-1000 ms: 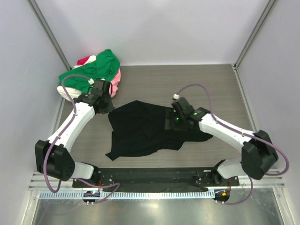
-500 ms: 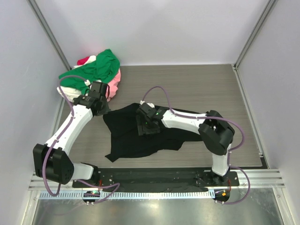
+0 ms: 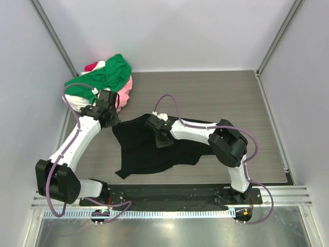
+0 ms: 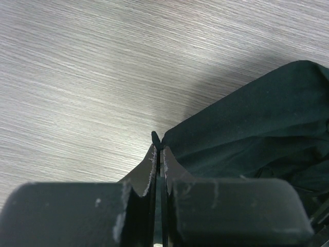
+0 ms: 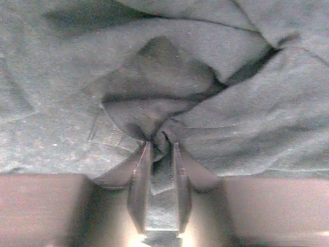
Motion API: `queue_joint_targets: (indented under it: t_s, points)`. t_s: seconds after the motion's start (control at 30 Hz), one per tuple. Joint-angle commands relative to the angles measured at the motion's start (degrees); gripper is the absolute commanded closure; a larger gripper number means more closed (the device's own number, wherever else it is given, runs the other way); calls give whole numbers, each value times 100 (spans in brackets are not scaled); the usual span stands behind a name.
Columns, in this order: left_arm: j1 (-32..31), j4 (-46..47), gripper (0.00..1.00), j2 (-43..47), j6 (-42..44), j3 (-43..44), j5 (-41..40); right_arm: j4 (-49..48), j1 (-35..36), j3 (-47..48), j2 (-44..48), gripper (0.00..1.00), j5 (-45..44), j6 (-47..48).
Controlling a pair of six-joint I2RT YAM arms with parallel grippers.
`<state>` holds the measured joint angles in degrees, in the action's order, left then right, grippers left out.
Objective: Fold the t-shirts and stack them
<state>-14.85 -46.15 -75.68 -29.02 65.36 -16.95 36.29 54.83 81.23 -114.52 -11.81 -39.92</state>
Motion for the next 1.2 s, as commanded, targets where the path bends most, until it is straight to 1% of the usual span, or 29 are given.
queue_joint_targets:
  t_s: [0.0,0.07,0.1,0.13,0.2,0.27,0.37,0.4,0.5,0.53,0.67,0.7,0.8,0.9,1.0,1.1,1.13,1.17]
  points:
    - [35,27,100,185,107,-6,-177,378,37,103,35,80,-523,-16]
    - [35,27,100,176,107,-15,-203,501,37,156,122,88,-646,46]
    - [35,19,100,176,107,-15,-203,571,37,191,166,98,-699,72]
    - [35,27,100,176,98,-15,-230,711,37,217,210,99,-856,133]
    - [35,27,100,185,98,-15,-291,852,28,253,473,99,-1041,195]
    - [35,36,100,246,89,-24,-335,1177,-24,296,771,99,-1498,274]
    - [35,133,100,317,45,11,-327,1573,-226,340,1623,99,-1998,379]
    - [35,20,100,334,10,81,-309,1661,-279,376,2087,99,-2087,415]
    - [35,-218,100,501,-130,494,-186,2048,-525,665,2740,99,-2316,687]
    - [35,-271,100,571,-174,591,-142,2135,-561,736,3107,99,-2378,801]
    - [35,-578,100,861,-306,1337,-1,2242,-833,1017,3936,99,-2369,1267]
    - [44,-727,100,949,-324,1661,-1,2277,-859,1061,4068,99,-2422,1424]
    - [35,-956,100,1081,-315,2276,34,2329,-886,1324,4604,99,-2554,1740]
    - [35,-1019,100,1274,-280,2690,192,2260,-869,1676,5105,99,-2607,1996]
    - [35,-966,100,1590,-263,2894,341,1997,-877,1975,5667,99,-2362,2470]
    - [35,-922,100,1960,-289,3175,447,1750,-877,2186,6220,99,-1913,2866]
    - [35,-913,100,2039,-306,3402,473,1715,-877,2256,6318,99,-1782,2945]
    - [35,-896,100,2179,-315,3500,499,1706,-877,2422,6397,99,-1459,3103]
